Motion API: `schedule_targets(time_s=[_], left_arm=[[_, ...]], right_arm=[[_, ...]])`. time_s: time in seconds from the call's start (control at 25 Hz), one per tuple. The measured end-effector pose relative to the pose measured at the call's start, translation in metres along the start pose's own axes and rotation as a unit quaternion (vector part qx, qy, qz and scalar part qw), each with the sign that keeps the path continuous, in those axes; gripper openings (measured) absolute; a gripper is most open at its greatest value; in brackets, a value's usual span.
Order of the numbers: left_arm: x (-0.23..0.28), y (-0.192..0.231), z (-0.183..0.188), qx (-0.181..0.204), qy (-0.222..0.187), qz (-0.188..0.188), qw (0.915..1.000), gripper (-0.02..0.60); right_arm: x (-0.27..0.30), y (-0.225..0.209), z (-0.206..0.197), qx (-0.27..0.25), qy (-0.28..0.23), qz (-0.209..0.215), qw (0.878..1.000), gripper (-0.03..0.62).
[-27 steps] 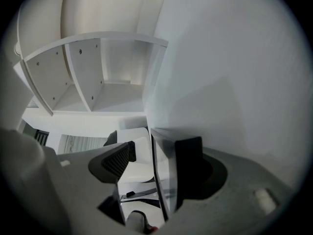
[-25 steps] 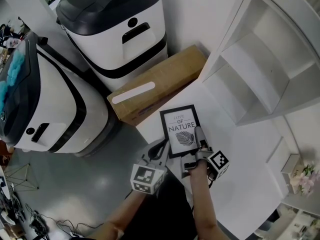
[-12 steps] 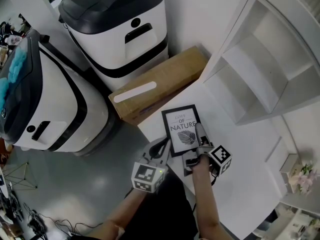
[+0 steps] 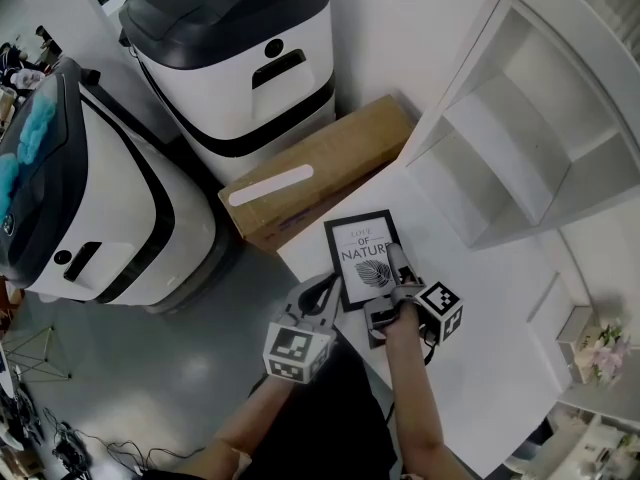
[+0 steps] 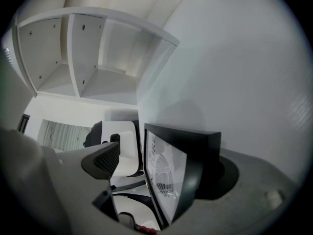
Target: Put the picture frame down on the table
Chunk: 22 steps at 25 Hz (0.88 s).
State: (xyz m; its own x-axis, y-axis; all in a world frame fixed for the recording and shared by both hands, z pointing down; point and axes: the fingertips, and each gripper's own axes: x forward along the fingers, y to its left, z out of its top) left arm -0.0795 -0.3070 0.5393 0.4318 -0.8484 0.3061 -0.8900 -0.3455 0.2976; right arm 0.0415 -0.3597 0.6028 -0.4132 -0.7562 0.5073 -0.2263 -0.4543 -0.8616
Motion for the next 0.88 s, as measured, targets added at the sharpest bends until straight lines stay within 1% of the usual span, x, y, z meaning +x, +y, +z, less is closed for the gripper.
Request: schedule_targets(time_s=[0.16, 0.6, 0.76, 0.88], left_arm=[[-0.002, 0.001, 0.001, -0.001, -0.002, -0.001, 1.0000, 0.012], [-0.006, 0.003, 0.003, -0.004, -0.003, -0.001, 1.0000, 0.012], [-0.007, 0.005, 0.003, -0.003, -0.004, 0.001, 1.0000, 0.012], [-0.007, 0.006, 0.003, -0.005, -0.003, 0.002, 1.0000, 0.012]], right_arm=[[-0.001, -0.004, -0.002, 0.002, 0.002, -0.018, 1.000, 0.456], [-0.003, -0.009, -0.002, -0.001, 0.012, -0.047, 0.999, 0.466], [-0.005, -0.013, -0.005, 0.006, 0.022, -0.070, 0.997, 0.466], [-0.007, -0.016, -0.005, 0.011, 0.024, -0.077, 0.997, 0.466]])
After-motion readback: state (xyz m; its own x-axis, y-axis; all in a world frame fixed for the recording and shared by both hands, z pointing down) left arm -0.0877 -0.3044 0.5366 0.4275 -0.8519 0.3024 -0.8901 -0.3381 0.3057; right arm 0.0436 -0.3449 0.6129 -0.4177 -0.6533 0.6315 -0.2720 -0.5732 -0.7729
